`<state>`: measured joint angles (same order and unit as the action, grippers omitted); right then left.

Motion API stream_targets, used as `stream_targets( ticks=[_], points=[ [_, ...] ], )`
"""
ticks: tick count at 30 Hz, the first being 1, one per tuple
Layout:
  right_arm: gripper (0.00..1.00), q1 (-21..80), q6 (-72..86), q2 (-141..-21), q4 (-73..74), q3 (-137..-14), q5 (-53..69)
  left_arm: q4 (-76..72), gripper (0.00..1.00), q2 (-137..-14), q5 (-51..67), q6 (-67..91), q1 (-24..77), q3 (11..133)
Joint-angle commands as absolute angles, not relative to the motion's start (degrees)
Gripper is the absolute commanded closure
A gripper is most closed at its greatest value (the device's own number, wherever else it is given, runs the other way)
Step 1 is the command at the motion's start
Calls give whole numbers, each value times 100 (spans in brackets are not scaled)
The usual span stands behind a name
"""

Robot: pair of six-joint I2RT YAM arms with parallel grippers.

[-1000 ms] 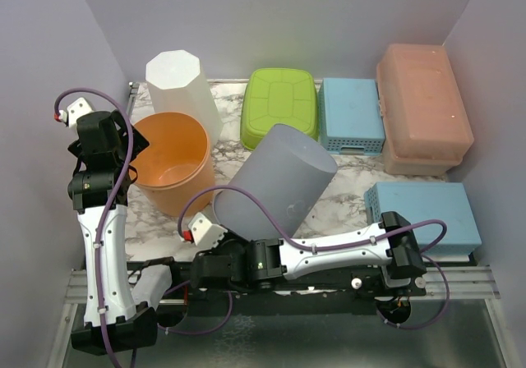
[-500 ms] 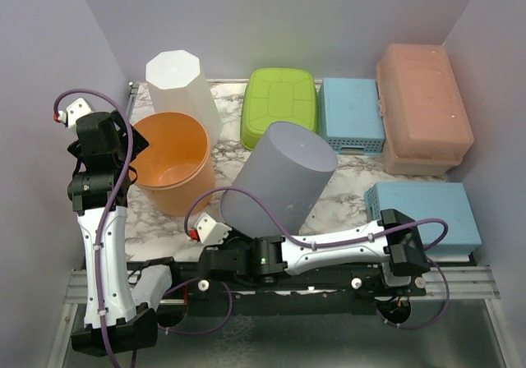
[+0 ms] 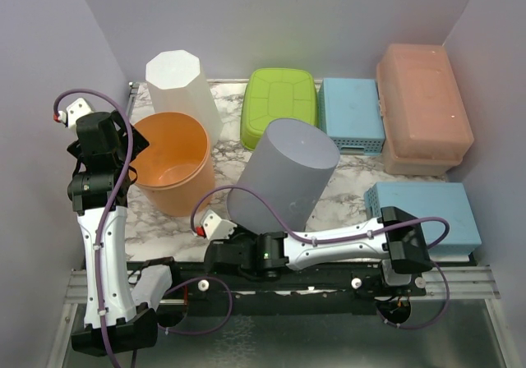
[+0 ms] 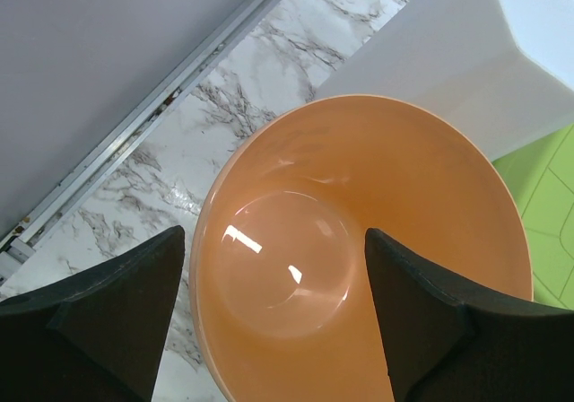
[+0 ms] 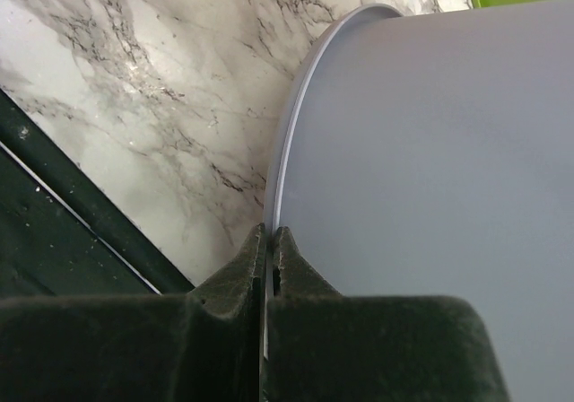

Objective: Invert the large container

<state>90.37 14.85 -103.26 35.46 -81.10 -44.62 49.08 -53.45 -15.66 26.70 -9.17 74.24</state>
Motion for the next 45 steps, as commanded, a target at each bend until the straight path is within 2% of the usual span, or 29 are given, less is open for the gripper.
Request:
stream_targets(
  ticks=[1,7,24,33,35,37,38,42,45],
  points=[
    [99,9017,1325,-10554,3766,-8222,-4831,4925,17,-5292,-1576,2581,-947,7523],
    [99,8948,1301,-10402,3459,-7973,-4535,4931,16,-5305,-1585,2528,-948,7580],
    [99,8896,1384,-10950,2849,-7589,-4141,4926,1,-5304,-1665,2453,-947,7638],
    [98,8845,1561,-11182,3004,-7623,-3900,4930,1,-5243,-1666,2430,-945,7593],
    [94,8842,1620,-11147,3198,-7774,-3857,4916,1,-5240,-1617,2362,-942,7596],
    [76,8843,1687,-11014,3289,-7903,-3786,4918,1,-5242,-1596,2322,-946,7602],
    [73,8842,1691,-10921,3272,-7931,-3714,4913,1,-5244,-1599,2324,-943,7602],
    [65,8846,1688,-10609,3358,-8111,-3582,4896,1,-5232,-1598,2333,-946,7611],
    [64,8857,1515,-10185,3336,-8208,-3310,4906,1,-5237,-1643,2321,-949,7613]
  ],
)
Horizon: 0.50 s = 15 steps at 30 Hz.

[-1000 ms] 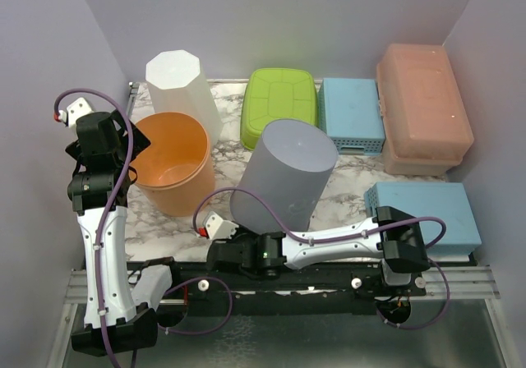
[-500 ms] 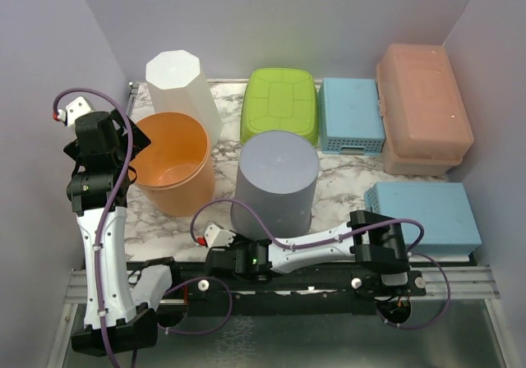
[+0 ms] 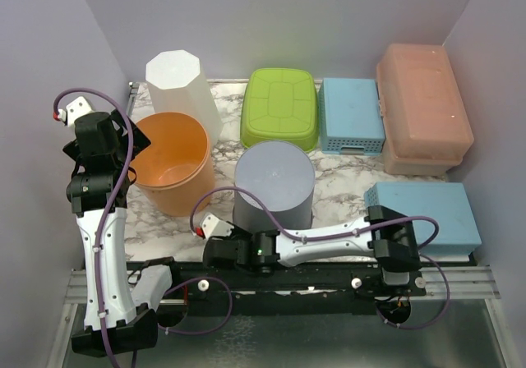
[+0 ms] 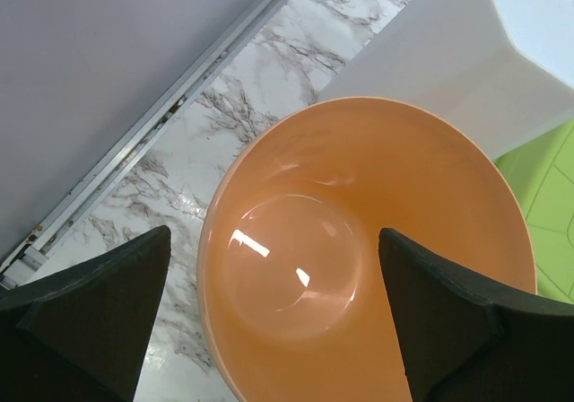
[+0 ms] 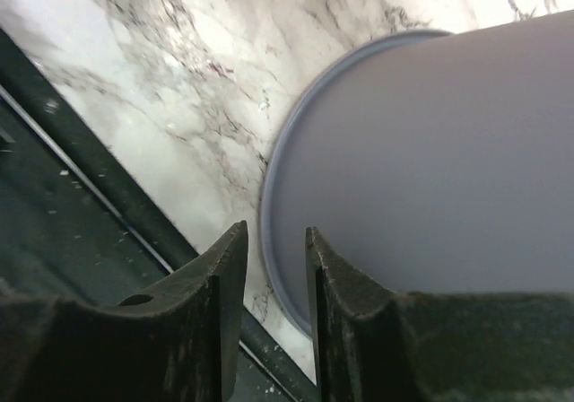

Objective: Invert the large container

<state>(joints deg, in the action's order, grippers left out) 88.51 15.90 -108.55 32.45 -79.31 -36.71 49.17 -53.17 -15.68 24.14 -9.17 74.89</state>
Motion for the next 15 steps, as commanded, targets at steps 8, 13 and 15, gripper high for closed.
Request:
stream_targets(
  ticks=[8,13,15],
  points=[
    [52,9038,866,-9305,3316,-8746,-3282,4893,1,-5231,-1783,2272,-946,7589],
    [46,9347,567,-9321,3223,-9343,-3451,4927,1,-5237,-2077,2090,-940,7645],
    [42,9358,542,-9305,3099,-9454,-3749,4933,1,-5221,-2008,2117,-947,7627]
  ],
)
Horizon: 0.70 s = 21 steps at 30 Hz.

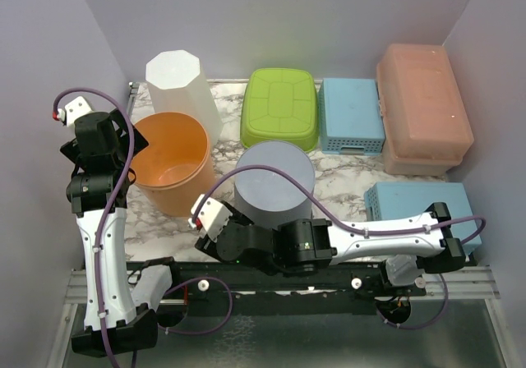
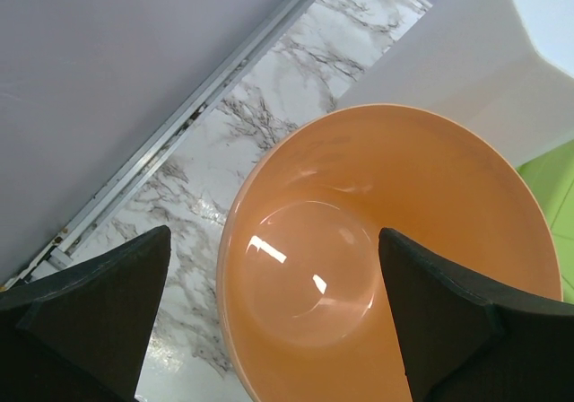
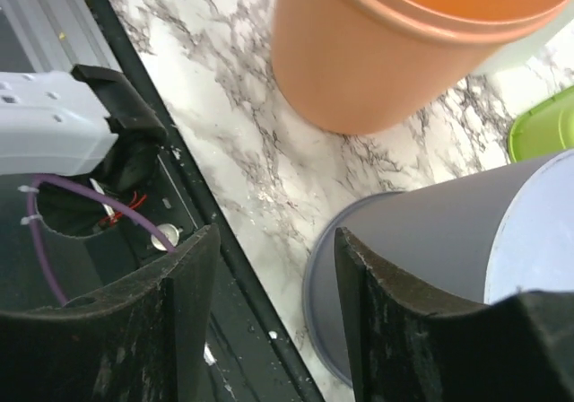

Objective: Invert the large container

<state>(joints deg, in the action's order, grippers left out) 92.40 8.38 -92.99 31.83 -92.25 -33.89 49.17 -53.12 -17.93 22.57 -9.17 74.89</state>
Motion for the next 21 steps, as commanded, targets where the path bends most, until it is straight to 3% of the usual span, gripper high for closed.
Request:
stream_targets(
  ticks=[1,6,21],
  points=[
    [39,9352,497,-9303,3013,-9479,-4021,4931,1,-5217,-1966,2142,-949,7610],
    [26,9284,-227,-9357,2220,-9333,-5282,4932,1,-5183,-1907,2189,-944,7533],
    [22,8328,828,-9738,3461,-9899,-4951,4926,1,-5217,-1881,2141,-946,7526]
  ],
)
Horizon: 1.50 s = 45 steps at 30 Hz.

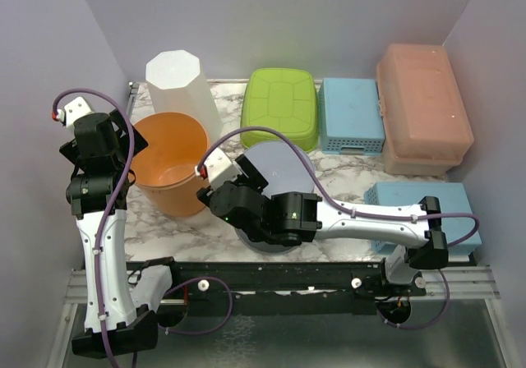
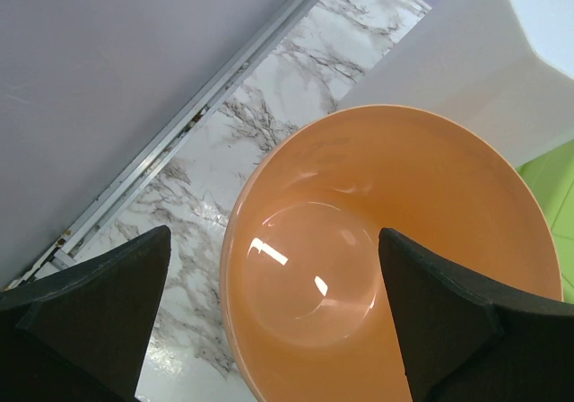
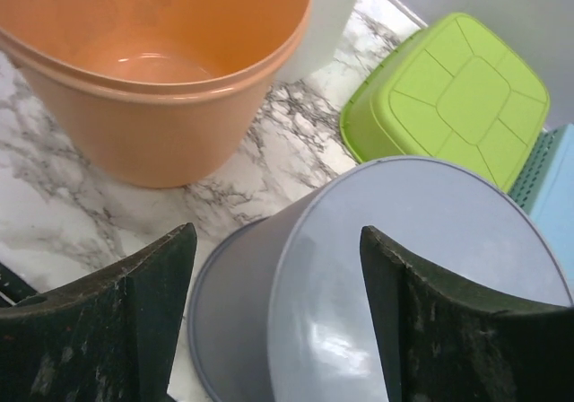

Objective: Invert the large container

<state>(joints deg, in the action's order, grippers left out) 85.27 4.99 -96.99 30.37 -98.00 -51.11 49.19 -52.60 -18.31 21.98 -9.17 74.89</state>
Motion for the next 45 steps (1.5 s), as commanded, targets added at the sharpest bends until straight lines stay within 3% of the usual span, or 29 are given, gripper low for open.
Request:
stream_targets(
  ticks=[1,21,27,32,37,42,45],
  points=[
    [22,8263,865,-9731,3511,-9872,-4869,4929,1,-5213,-1873,2136,-946,7516],
    [21,7343,2058,-8967,4501,-8336,-5187,4871,1,-5212,-1708,2111,-941,7216],
    [19,6794,1381,-8105,3773,-7382,-4327,4813,1,-5245,-1582,2144,-944,7183],
    [17,6601,407,-7861,3620,-7882,-3474,4704,1,-5178,-1464,2213,-949,7123],
    [17,6601,881,-8097,4090,-8741,-2696,4666,1,-5144,-1451,2134,-947,7122],
    [25,6617,1468,-7932,3322,-8255,-1394,4678,1,-5080,-1711,1924,-949,7190],
    [25,6674,1516,-8186,3430,-8353,-1233,4685,1,-5100,-1862,1766,-942,7245]
  ],
)
